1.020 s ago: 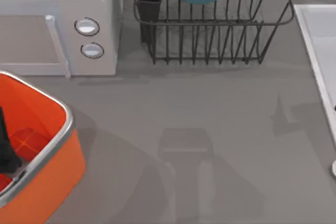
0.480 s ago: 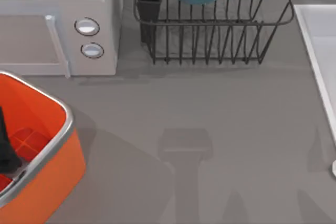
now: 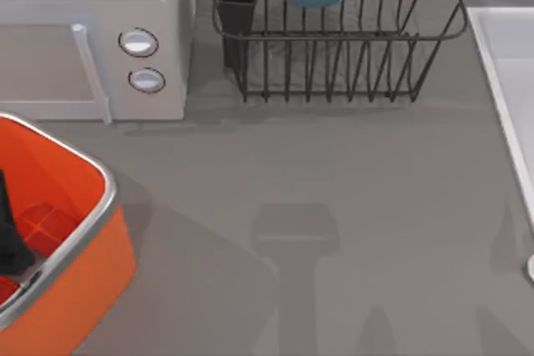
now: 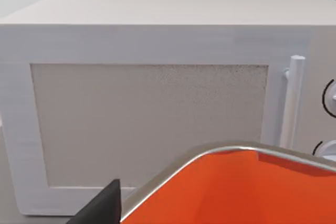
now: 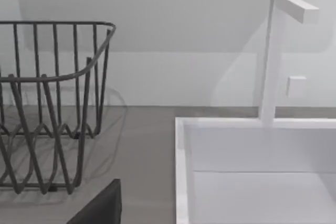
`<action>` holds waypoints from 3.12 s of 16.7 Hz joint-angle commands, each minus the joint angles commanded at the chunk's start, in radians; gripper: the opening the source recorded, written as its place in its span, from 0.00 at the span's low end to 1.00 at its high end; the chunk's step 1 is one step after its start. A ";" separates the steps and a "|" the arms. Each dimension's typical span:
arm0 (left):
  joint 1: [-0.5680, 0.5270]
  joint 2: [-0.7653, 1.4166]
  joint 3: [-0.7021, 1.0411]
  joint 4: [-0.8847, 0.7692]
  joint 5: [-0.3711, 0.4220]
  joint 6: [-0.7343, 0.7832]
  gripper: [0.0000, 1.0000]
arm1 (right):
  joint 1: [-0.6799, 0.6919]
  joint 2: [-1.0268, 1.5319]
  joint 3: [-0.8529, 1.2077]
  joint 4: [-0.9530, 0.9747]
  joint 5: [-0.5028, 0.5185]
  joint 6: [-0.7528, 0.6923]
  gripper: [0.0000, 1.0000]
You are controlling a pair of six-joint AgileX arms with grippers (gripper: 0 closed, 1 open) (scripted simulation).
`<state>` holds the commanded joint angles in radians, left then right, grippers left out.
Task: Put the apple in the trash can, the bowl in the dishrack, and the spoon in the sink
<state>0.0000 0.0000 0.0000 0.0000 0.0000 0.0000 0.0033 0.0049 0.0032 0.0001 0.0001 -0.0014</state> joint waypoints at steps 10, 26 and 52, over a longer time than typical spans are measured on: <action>0.000 0.000 0.000 0.000 0.000 0.000 1.00 | -0.106 0.567 0.359 -0.493 0.004 -0.456 1.00; 0.000 0.000 0.000 0.000 0.000 0.000 1.00 | -0.232 1.273 0.792 -1.089 0.006 -1.007 1.00; 0.000 0.000 0.000 0.000 0.000 0.000 1.00 | -0.231 1.503 0.520 -0.587 0.006 -1.002 0.47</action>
<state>0.0000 0.0000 0.0000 0.0000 0.0000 0.0000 -0.2274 1.5082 0.5237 -0.5865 0.0059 -1.0034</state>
